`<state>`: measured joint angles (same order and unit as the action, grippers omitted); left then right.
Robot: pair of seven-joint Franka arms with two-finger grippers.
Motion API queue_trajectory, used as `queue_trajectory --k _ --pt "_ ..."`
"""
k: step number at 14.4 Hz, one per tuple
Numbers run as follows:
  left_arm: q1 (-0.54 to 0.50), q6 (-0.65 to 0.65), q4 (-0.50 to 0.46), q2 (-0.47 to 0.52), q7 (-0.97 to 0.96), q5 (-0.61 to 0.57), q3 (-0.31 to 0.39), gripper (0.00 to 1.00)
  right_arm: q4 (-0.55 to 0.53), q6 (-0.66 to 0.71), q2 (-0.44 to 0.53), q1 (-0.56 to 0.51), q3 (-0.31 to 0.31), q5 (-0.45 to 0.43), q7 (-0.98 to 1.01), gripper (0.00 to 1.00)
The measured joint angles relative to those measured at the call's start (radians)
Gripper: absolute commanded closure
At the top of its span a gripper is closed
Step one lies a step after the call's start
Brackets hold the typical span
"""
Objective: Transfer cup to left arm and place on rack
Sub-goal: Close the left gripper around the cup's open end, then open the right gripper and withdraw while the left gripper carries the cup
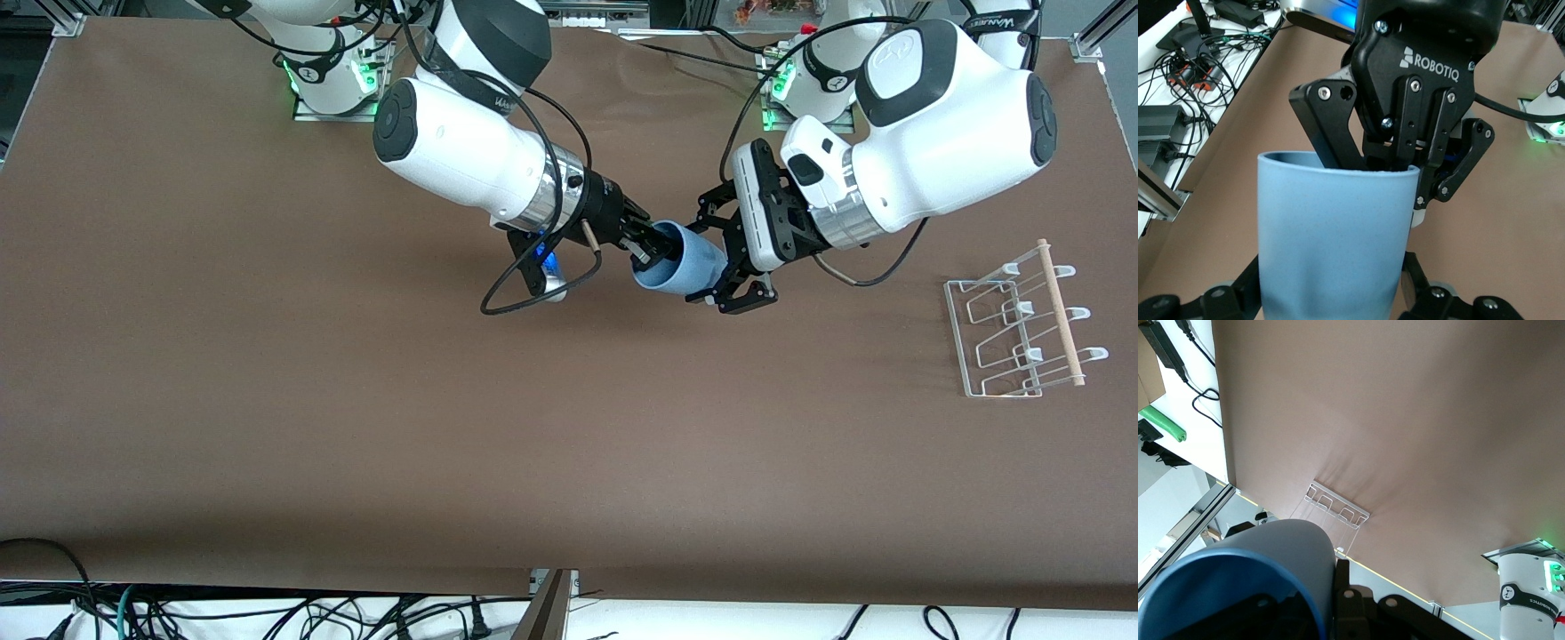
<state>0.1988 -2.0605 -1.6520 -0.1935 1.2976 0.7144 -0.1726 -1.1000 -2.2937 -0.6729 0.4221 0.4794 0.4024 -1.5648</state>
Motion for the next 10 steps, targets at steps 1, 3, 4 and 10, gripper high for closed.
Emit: queue_trajectory --k 1,3,4,10 --pt "-0.002 0.000 -0.001 0.000 0.006 0.005 0.000 0.95 0.000 0.000 0.000 0.000 0.000 0.000 0.000 1.00" --pt "-0.005 0.001 -0.001 0.000 0.008 0.007 0.000 0.95 0.000 0.003 0.000 0.000 -0.002 0.000 0.004 0.93" --pt "-0.007 0.003 -0.001 0.000 0.016 0.008 0.000 0.94 0.000 0.003 -0.001 0.000 -0.002 0.000 0.005 0.85" --pt "-0.030 0.086 -0.001 0.001 0.027 0.011 -0.001 0.89 0.000 -0.007 -0.001 -0.004 -0.006 0.001 -0.001 0.17"
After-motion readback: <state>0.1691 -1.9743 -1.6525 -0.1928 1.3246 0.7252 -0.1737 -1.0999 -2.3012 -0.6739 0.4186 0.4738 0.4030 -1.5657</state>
